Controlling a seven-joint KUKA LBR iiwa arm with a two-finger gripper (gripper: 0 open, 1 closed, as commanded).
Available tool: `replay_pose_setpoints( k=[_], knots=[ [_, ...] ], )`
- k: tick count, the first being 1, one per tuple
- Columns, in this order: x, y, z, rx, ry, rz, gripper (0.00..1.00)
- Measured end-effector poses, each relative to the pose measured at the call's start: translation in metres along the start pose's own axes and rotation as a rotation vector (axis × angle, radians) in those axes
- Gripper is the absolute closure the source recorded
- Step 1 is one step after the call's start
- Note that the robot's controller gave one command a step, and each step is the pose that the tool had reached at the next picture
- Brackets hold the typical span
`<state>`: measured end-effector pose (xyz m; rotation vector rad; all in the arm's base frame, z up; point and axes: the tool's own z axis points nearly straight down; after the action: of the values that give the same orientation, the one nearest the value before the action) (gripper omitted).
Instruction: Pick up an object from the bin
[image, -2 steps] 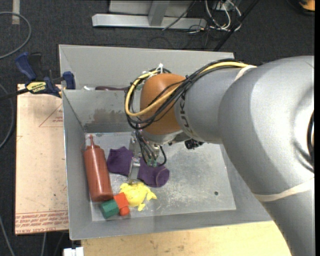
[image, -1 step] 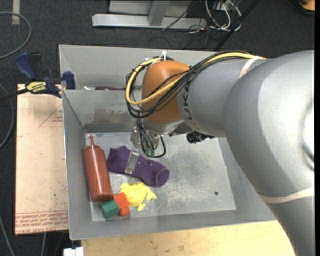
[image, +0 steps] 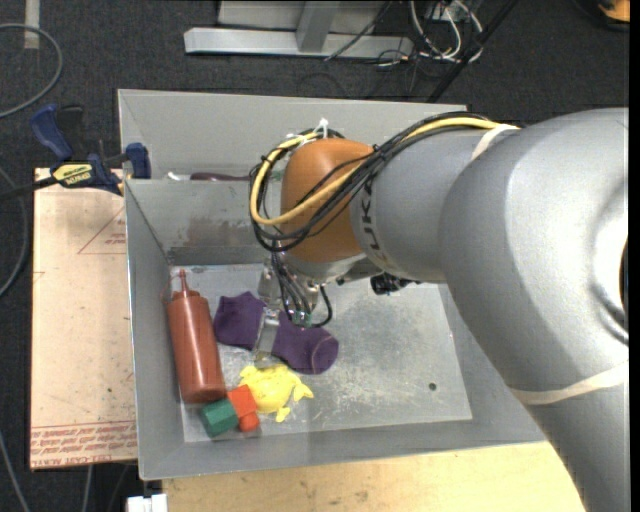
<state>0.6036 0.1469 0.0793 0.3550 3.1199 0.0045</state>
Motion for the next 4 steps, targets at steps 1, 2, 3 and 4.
replay_pose_setpoints(
  k=[1,2,3,4],
  knots=[
    [-0.013,0.002,0.009,-0.008,-0.011,0.304,1.0],
    [-0.013,0.002,0.009,-0.008,-0.011,0.304,1.0],
    [-0.012,0.001,0.006,-0.007,-0.009,0.304,1.0],
    [-0.01,0.0,-0.012,-0.001,-0.001,0.304,1.0]
  ],
)
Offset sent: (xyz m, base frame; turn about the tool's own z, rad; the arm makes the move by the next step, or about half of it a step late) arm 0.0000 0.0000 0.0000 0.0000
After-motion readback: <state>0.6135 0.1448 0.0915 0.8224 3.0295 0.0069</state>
